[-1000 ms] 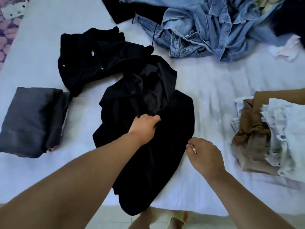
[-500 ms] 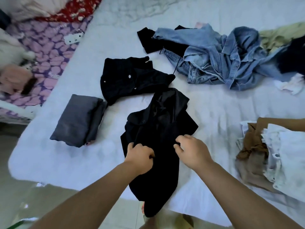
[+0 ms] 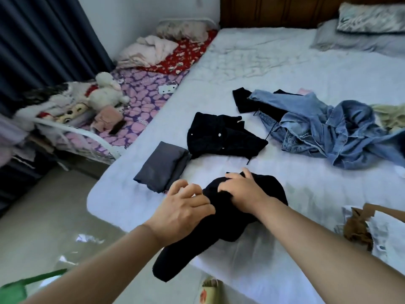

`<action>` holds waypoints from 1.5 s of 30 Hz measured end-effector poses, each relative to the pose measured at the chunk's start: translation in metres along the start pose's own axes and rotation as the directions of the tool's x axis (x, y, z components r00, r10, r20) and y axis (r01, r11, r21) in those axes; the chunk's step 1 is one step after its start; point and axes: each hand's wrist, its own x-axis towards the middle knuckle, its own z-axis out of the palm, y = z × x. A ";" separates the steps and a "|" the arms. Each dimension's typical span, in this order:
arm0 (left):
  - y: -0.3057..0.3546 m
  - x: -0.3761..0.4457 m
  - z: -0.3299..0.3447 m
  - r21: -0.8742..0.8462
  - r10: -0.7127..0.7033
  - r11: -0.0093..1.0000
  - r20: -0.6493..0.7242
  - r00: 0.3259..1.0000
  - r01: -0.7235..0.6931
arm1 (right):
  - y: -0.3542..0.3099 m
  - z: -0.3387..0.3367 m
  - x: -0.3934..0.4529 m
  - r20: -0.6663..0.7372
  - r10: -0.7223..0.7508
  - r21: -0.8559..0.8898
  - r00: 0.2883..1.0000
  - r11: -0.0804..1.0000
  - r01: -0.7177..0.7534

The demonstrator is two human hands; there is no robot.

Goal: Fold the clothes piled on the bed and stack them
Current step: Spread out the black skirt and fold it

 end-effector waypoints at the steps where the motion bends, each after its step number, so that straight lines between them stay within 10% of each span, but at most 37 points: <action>1: -0.003 -0.003 -0.009 -0.016 0.009 1.000 0.019 1.000 -0.009 | 0.001 -0.005 -0.001 -0.038 0.048 0.047 0.998 0.998 -0.046; 6: -0.013 -0.011 -0.036 -0.079 0.039 0.996 0.144 0.989 -0.028 | 0.019 -0.037 -0.018 -0.141 0.323 0.456 0.936 0.860 -0.228; 10: -0.019 -0.003 -0.049 -0.178 -0.294 0.930 0.166 0.941 0.322 | 0.014 -0.069 -0.029 -0.306 0.380 0.570 0.873 0.807 -0.152; 17: -0.051 0.026 -0.067 -0.140 -0.603 0.790 0.003 0.798 0.597 | 0.023 -0.106 -0.068 -0.420 0.362 -0.043 0.832 0.908 -0.417; 23: -0.054 0.056 -0.075 -0.154 -0.545 0.834 -0.091 0.833 0.529 | 0.031 -0.095 -0.102 -0.527 0.537 -0.059 0.659 0.750 -0.658; 32: -0.089 0.059 -0.093 -0.161 -0.644 0.765 -0.179 0.743 0.624 | 0.067 -0.075 -0.152 -0.306 0.904 0.498 0.298 0.419 -0.759; 38: -0.099 0.060 -0.086 -0.344 -0.773 0.613 -0.080 0.629 0.711 | 0.065 -0.112 -0.138 -0.196 0.937 0.946 0.290 0.258 -0.195; 45: -0.091 0.068 -0.075 -0.468 -0.749 0.582 0.010 0.662 0.666 | 0.041 -0.114 -0.120 -0.342 0.716 0.684 0.608 0.633 -0.361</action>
